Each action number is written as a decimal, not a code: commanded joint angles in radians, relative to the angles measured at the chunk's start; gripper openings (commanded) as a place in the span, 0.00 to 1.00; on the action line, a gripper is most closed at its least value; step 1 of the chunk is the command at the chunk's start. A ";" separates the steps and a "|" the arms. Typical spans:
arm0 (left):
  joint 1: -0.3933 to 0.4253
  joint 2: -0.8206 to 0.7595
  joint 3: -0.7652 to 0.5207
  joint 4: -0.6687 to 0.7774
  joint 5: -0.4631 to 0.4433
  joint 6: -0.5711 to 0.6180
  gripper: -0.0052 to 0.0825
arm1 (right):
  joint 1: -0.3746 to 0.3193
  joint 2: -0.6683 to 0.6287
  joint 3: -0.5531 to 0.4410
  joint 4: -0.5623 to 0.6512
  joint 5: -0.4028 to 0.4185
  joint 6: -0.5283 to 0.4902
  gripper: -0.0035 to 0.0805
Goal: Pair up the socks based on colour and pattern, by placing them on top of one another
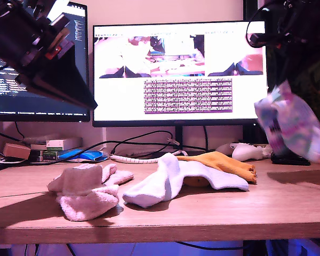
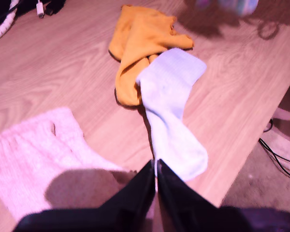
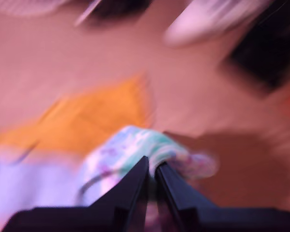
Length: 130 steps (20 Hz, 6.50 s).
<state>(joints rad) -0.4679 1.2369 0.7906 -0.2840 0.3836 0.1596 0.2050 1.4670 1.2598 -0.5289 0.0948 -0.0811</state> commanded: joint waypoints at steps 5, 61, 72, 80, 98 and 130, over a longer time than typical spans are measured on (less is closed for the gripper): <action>0.000 -0.006 -0.026 -0.014 0.000 -0.003 0.03 | -0.020 0.022 -0.067 -0.082 -0.106 0.000 0.03; 0.049 -0.007 -0.025 -0.034 -0.026 -0.003 0.03 | 0.424 0.473 0.117 -0.058 -0.399 0.336 0.03; 0.049 -0.007 -0.025 -0.053 -0.026 -0.002 0.03 | 0.398 0.314 0.243 -0.221 -0.398 0.248 0.03; 0.049 -0.007 -0.025 -0.060 -0.026 -0.002 0.03 | 0.171 0.183 0.274 -0.354 -0.298 0.201 0.03; 0.049 -0.007 -0.026 -0.060 -0.026 0.024 0.03 | -0.219 0.180 0.274 -0.732 0.014 -0.123 0.03; 0.049 -0.006 -0.025 0.031 -0.025 0.024 0.03 | -0.039 0.315 0.274 -0.483 0.113 -0.047 0.32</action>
<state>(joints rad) -0.4183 1.2369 0.7895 -0.2768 0.3573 0.1795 0.1505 1.7752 1.5410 -1.0142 0.2295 -0.1310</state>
